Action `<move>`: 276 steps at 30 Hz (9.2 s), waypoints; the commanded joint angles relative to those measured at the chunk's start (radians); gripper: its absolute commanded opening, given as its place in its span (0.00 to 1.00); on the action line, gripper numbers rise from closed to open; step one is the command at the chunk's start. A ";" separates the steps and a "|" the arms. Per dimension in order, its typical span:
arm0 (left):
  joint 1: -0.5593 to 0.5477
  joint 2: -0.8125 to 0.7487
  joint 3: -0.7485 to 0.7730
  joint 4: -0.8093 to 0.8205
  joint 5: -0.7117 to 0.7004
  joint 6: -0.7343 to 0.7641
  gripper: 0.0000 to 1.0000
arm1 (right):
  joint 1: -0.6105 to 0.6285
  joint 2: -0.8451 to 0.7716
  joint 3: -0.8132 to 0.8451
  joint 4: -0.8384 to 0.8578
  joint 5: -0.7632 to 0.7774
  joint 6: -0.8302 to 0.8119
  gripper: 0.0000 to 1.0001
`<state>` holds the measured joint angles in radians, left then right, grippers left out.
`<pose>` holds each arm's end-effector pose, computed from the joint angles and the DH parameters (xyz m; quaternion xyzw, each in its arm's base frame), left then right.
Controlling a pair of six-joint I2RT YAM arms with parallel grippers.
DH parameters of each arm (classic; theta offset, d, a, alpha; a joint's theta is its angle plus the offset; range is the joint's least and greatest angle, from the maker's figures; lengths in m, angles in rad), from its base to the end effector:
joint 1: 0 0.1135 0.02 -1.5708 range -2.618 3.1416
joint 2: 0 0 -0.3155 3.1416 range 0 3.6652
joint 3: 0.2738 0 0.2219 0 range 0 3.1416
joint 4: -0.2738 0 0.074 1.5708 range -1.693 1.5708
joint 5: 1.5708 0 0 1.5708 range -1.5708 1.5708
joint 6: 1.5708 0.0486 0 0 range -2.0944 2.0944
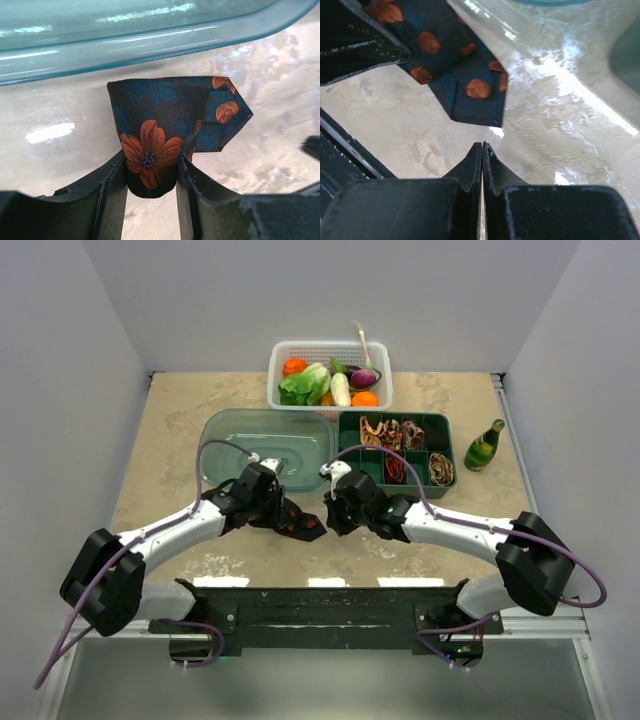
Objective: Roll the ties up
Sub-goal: Roll the tie at the center of the board, then pick up the tie at the center of the board, then place the tie in the storage box.
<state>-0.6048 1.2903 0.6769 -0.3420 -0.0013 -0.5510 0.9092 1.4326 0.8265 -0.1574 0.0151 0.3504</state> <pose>0.1750 -0.1209 0.2426 0.0254 0.9527 -0.1649 0.2540 0.1695 0.2164 0.2688 -0.2508 0.8848 0.2257 0.3215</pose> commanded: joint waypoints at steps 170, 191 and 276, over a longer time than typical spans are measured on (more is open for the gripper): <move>0.258 0.038 -0.505 1.179 0.592 -0.262 0.60 | -0.127 0.325 0.037 0.486 -0.488 0.220 0.47; 0.186 0.168 -0.539 1.365 0.679 -0.237 0.64 | -0.138 0.312 -0.010 0.591 -0.575 0.147 0.37; 0.149 0.274 -0.405 1.655 0.733 -0.518 0.38 | -0.313 0.253 -0.207 1.021 -0.991 0.601 0.70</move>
<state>-0.4423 1.5627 0.2390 1.2682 0.7551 -1.0821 0.5964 1.6703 0.6277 0.7223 -0.9550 0.8642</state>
